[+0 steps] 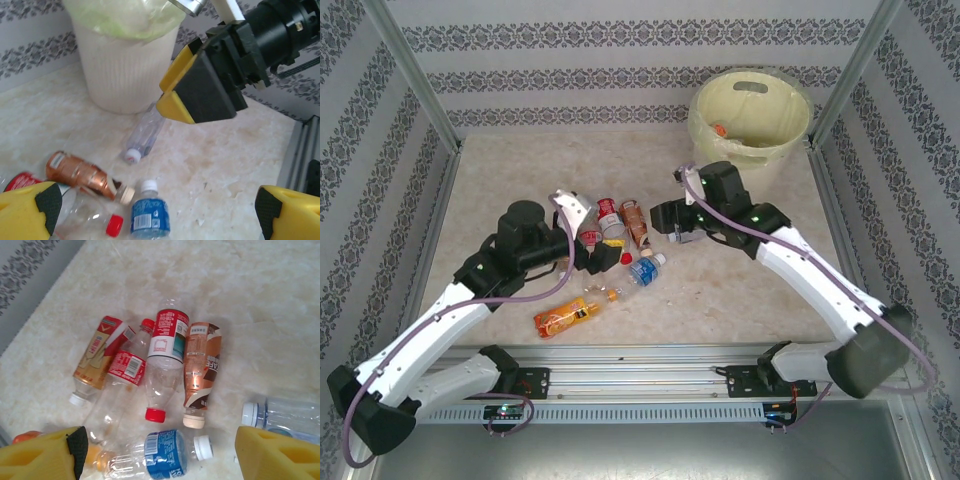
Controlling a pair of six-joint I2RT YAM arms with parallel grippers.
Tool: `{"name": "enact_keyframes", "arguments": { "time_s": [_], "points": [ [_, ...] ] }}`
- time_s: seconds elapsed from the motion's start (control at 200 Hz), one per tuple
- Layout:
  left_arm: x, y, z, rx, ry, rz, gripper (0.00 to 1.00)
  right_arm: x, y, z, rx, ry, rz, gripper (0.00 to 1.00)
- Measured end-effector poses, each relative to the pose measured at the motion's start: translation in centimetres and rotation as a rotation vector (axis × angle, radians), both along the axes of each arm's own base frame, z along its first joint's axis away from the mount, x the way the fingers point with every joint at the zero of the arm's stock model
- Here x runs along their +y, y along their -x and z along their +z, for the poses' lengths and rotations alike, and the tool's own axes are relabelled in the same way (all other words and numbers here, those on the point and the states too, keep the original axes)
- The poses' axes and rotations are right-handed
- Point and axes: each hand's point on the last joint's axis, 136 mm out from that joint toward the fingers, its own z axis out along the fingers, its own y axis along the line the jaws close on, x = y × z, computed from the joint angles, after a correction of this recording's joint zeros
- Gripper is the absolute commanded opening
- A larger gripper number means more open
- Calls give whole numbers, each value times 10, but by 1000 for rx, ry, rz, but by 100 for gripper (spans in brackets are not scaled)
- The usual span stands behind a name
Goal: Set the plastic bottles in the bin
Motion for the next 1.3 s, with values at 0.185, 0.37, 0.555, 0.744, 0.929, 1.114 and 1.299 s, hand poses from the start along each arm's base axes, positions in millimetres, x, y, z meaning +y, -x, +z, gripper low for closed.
{"name": "enact_keyframes", "arguments": {
  "time_s": [0.185, 0.37, 0.555, 0.744, 0.929, 1.114, 1.299],
  "points": [
    [16, -2, -32, 43, -41, 89, 100, 13, -26, -59, 90, 94, -7, 74],
    [24, -7, -46, 70, -64, 147, 100, 29, -51, -99, 151, 165, -9, 73],
    [30, -12, -48, 67, -74, 194, 100, 47, -77, -115, 155, 187, -13, 74],
    [34, -14, -51, 73, -90, 221, 100, 59, -104, -140, 171, 217, -28, 74],
    [34, -15, -51, 73, -91, 222, 100, 63, -116, -159, 189, 246, -39, 74],
    [34, -16, -55, 82, -99, 222, 100, 66, -121, -173, 210, 263, -40, 72],
    [33, -17, -57, 88, -104, 221, 100, 67, -123, -191, 238, 281, -38, 72]
  ]
}}
